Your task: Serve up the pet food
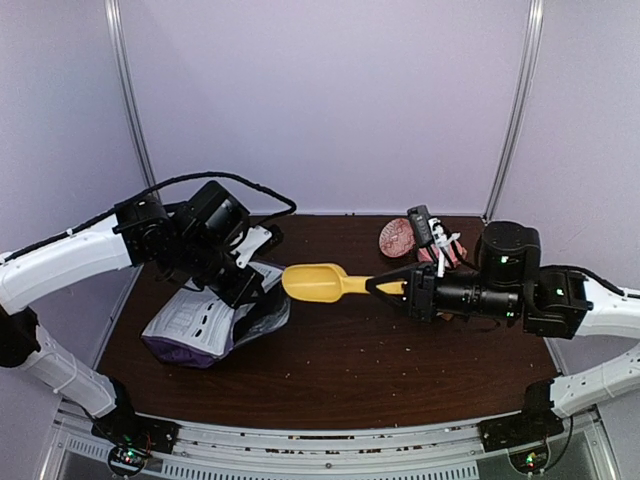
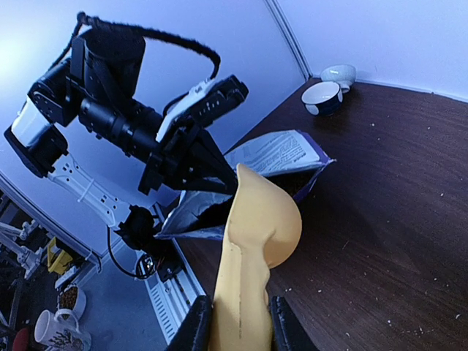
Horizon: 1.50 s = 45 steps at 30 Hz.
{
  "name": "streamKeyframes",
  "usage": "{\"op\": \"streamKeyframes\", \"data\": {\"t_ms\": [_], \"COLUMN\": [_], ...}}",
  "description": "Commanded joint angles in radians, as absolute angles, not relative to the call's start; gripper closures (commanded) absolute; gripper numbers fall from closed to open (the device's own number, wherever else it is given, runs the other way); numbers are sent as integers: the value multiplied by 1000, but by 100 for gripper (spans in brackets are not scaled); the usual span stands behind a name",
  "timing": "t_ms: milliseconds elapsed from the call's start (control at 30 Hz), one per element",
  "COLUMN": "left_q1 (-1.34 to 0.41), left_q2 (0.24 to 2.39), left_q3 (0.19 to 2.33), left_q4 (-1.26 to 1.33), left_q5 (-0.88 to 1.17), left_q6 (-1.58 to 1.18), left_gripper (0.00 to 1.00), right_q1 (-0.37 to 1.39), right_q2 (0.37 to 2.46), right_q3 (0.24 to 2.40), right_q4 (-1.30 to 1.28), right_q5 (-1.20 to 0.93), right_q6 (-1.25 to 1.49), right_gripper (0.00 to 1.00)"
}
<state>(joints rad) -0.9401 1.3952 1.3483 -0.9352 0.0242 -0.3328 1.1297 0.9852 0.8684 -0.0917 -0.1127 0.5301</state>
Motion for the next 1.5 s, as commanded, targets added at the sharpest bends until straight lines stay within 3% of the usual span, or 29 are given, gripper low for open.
{"op": "streamKeyframes", "data": {"t_ms": [0,733,933,1167,1467], "left_q1": [-953,-954,-954,-953,-973], "left_q2": [1363,1299,1193,1056,1038], "left_q3": [1345,1318,1250,1093,1014], "left_q4": [-862,-841,-775,-668,-664], "left_q5": [11,-24,-87,-26,88], "left_q6": [-366,-350,-325,-297,-342], "left_gripper": [100,100,100,100,100], "right_q1": [1177,1256,1307,1387,1376], "right_q2": [1018,1355,1539,1595,1689], "right_q3": [866,1111,1145,1102,1265], "right_q4": [-111,-165,-235,-352,-285], "right_q5": [-135,34,25,88,449], "right_q6": [537,420,391,403,477], "right_gripper": [92,91,93,93,92]}}
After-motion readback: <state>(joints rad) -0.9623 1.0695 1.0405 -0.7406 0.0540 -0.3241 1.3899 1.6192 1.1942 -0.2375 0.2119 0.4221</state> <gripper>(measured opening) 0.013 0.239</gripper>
